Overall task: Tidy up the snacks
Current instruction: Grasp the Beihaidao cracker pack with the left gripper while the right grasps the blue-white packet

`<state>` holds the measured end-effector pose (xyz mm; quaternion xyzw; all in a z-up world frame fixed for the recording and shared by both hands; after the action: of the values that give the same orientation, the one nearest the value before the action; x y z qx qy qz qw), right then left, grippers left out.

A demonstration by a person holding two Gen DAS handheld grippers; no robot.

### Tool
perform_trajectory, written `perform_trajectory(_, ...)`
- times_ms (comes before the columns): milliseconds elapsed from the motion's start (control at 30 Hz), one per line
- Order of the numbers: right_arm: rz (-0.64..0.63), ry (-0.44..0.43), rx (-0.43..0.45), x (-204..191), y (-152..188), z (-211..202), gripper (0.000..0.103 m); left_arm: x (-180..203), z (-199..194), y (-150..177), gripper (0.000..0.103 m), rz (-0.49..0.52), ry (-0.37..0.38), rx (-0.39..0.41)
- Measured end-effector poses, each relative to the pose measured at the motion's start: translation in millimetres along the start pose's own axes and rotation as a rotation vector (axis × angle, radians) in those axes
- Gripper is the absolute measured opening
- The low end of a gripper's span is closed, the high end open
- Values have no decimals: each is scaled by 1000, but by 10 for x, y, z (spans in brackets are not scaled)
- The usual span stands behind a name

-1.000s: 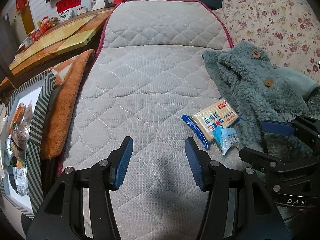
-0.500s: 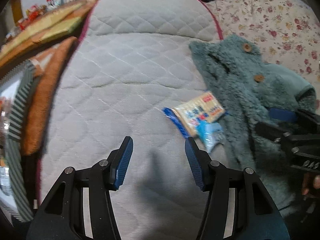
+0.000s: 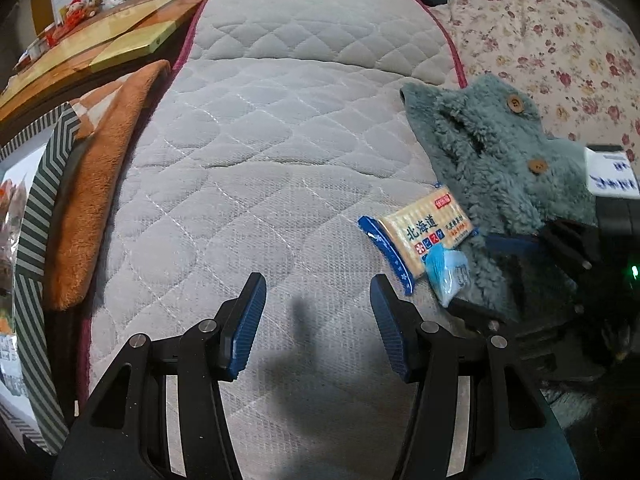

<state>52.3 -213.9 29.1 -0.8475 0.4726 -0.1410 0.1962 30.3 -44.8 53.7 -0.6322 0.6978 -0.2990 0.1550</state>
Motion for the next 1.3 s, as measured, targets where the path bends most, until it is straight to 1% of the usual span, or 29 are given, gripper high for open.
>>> perform_trajectory(33,5,-23,6,19,-20,40,70,-7,6,-6,54,1,1,-1)
perform_trajectory(67,23,-51,-11,36,-21,93,70,-12,11,-12,54,4,3,-2)
perform_trajectory(133,68,-95,-75,20,18,169,68,-16,17,-36,54,16,7,1)
perform_trajectory(167,84,-139,-99,-40,71,181,65,-16,25,-51,54,23,10,3)
perform_trajectory(233,118,-198,-118,-141,154,147,65,1,55,-95,54,44,23,8)
perform_trajectory(267,139,-205,-122,-159,184,126,65,25,72,-123,54,62,34,10)
perform_trajectory(300,165,-192,-126,-157,222,94,65,74,96,-157,54,95,53,13)
perform_trajectory(367,214,-129,-125,-79,280,17,65,166,136,-207,54,154,82,15)
perform_trajectory(433,269,-96,-101,10,323,-63,65,279,188,-269,54,225,119,20)
perform_trajectory(500,345,-110,-79,124,379,-139,65,405,269,-334,54,290,182,11)
perform_trajectory(567,392,-121,-57,201,393,-191,65,507,343,-367,54,349,209,-3)
perform_trajectory(600,406,-121,-51,228,391,-200,65,581,392,-374,54,396,226,-13)
perform_trajectory(733,408,-117,-66,280,407,-182,65,819,568,-334,54,536,323,-100)
perform_trajectory(800,397,-114,-75,247,420,-177,65,906,645,-296,54,586,353,-139)
perform_trajectory(867,399,-117,-76,213,418,-183,65,986,729,-269,55,626,361,-168)
perform_trajectory(900,404,-121,-76,220,410,-188,65,1024,753,-262,57,645,359,-165)
perform_trajectory(967,407,-126,-77,244,405,-196,65,1124,799,-261,65,684,363,-161)
perform_trajectory(1033,403,-127,-80,250,441,-188,66,1196,843,-264,67,708,357,-162)
perform_trajectory(1133,401,-128,-83,241,385,-130,66,1294,948,-292,67,752,304,-149)
perform_trajectory(1200,405,-131,-81,246,381,-130,66,1305,1090,-284,67,767,262,-185)
perform_trajectory(1267,405,-131,-81,275,372,-134,66,1256,1172,-245,67,762,253,-209)
perform_trajectory(1300,405,-131,-81,274,372,-132,66,1243,1167,-229,67,765,255,-195)
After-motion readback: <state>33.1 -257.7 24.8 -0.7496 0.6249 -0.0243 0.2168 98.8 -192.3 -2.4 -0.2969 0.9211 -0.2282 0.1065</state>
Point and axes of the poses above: each gripper's, at about its wrist camera, not at the fingertips, and z roughly the way its jaws point, x to its right, y to its underside, the point moved 2 cm from there along z, roughly the way its jaws point, and after that the axes turned 10 degrees about x, right-handed, at the moved point
